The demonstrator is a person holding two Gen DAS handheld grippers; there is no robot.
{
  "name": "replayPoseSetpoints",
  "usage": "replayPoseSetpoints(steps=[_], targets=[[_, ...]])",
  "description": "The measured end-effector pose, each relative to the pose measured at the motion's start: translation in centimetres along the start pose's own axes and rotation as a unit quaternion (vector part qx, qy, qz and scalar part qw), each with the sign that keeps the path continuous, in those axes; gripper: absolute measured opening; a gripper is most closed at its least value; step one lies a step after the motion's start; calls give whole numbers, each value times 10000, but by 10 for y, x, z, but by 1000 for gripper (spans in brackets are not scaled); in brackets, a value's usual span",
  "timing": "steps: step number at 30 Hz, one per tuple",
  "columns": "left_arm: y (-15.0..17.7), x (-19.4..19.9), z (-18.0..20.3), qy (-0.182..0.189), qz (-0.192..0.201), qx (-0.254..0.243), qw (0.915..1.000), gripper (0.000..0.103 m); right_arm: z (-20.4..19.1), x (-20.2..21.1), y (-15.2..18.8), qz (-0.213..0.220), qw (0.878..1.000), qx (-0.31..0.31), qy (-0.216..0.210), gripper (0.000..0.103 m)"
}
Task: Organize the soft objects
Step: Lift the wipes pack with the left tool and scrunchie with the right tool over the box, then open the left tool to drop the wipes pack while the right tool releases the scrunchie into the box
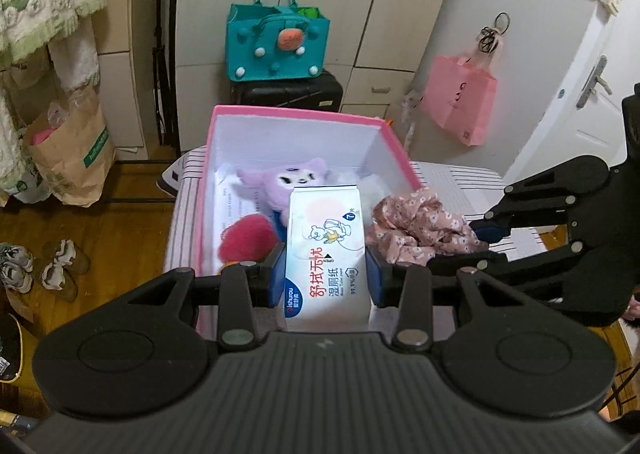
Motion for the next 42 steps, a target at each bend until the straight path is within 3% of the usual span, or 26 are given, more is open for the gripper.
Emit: replayPoseSetpoints(steps=[3,7,11,14,15,20,23,28,33,42], targets=[[-3,-10,-14,-74,-113,-3,9999,39,-6,-19,-1,-275,9991,282,122,21],[-7,-23,-26,-174,-263,-63,9995,39,-13,-37,0,-468,9908,1059,698,21],[-9,-32,-31,-193,-348,-131,9991,39,-27,-56,4,-773,9794,1736,676,23],[-11,-35,-31,-133,-352,-182,9991,39,-41,-60,13,-965,9724,2082,417,24],[-11,-35,-31,-119,-346,-175,9992,39,-41,-60,13,-979,9734,2040,369,25],[-10,-39,-30,-24,-371,-94,9993,39,-29,-49,4,-727,9869,1432,152,55],[-9,-45,-28,-8,-457,-121,9989,39,-14,-34,-2,-434,9949,909,-49,62],[-8,-59,-26,73,-585,-6,9983,39,8,-11,-8,63,9995,37,-299,63],[-10,-68,-22,119,-647,84,9978,39,22,10,-4,480,9949,-710,-539,62],[-14,-84,1,495,-744,392,9952,39,36,20,4,797,9871,-1276,-542,62]])
Point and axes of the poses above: each gripper's, at about its wrist camera, not at the fingertips, and x roughly against the way its jaws point, z to its right, y to its underside, the point moved 10 cm from there along -x, roughly the way its jaws point, and after that the axes turned 13 degrees about y, right-handed, at the moved point
